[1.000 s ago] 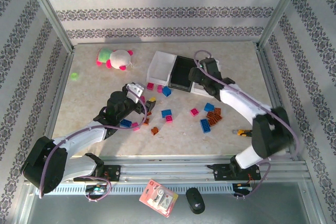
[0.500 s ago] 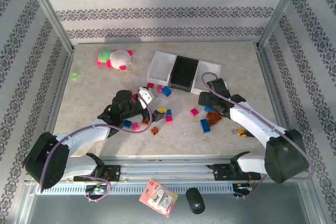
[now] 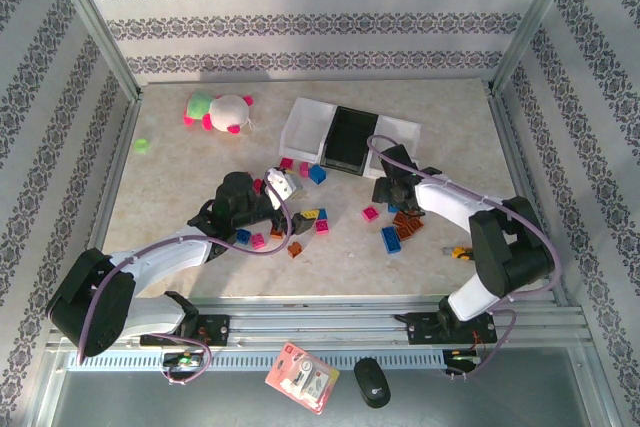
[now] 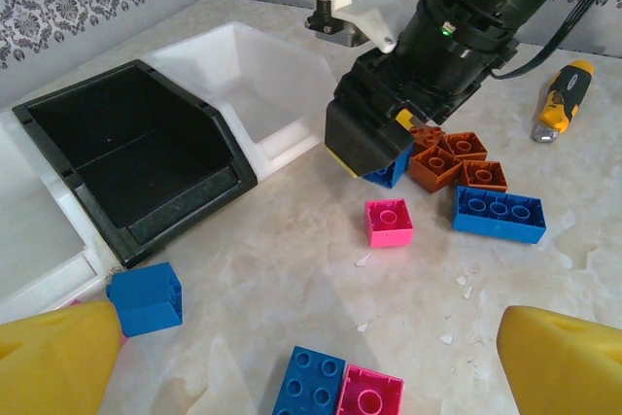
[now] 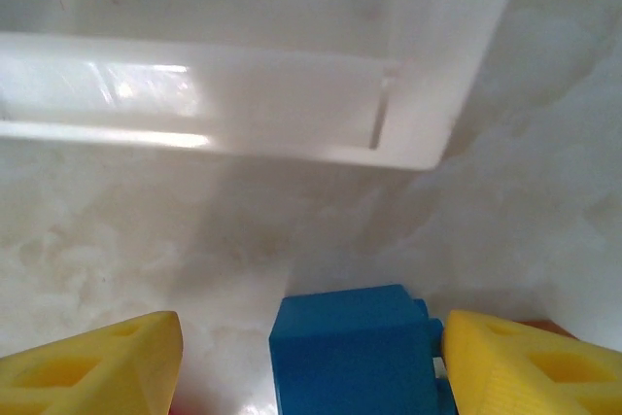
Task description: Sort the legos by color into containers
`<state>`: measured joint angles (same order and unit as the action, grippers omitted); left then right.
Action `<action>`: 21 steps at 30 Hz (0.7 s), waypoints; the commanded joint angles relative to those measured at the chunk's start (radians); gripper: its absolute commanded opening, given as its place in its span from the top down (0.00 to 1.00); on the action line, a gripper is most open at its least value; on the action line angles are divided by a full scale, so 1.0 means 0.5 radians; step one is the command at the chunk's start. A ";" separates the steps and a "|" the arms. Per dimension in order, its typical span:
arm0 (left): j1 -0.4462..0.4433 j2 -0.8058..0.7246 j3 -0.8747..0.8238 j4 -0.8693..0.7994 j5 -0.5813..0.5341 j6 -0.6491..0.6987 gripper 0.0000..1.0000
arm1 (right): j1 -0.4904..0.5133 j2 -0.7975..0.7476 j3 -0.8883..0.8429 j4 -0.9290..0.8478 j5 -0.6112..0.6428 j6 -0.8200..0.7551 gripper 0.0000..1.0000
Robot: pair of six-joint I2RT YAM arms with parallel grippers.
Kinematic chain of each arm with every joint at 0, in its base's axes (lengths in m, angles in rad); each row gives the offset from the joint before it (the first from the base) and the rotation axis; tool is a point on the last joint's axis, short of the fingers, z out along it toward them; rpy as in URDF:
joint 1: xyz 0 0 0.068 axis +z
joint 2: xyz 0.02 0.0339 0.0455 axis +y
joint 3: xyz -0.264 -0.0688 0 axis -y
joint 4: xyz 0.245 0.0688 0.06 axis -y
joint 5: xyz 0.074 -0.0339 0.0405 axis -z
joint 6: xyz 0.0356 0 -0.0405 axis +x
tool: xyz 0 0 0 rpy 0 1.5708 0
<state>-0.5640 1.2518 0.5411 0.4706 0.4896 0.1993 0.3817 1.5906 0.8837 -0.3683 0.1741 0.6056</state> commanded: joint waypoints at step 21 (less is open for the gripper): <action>-0.036 -0.038 -0.004 -0.008 -0.079 0.084 0.01 | 0.070 -0.014 0.000 -0.026 -0.057 0.061 0.61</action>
<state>-0.5640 1.2518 0.5411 0.4706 0.4599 0.2184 0.4030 1.6173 0.8833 -0.3637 0.1379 0.6247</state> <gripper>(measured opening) 0.993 0.412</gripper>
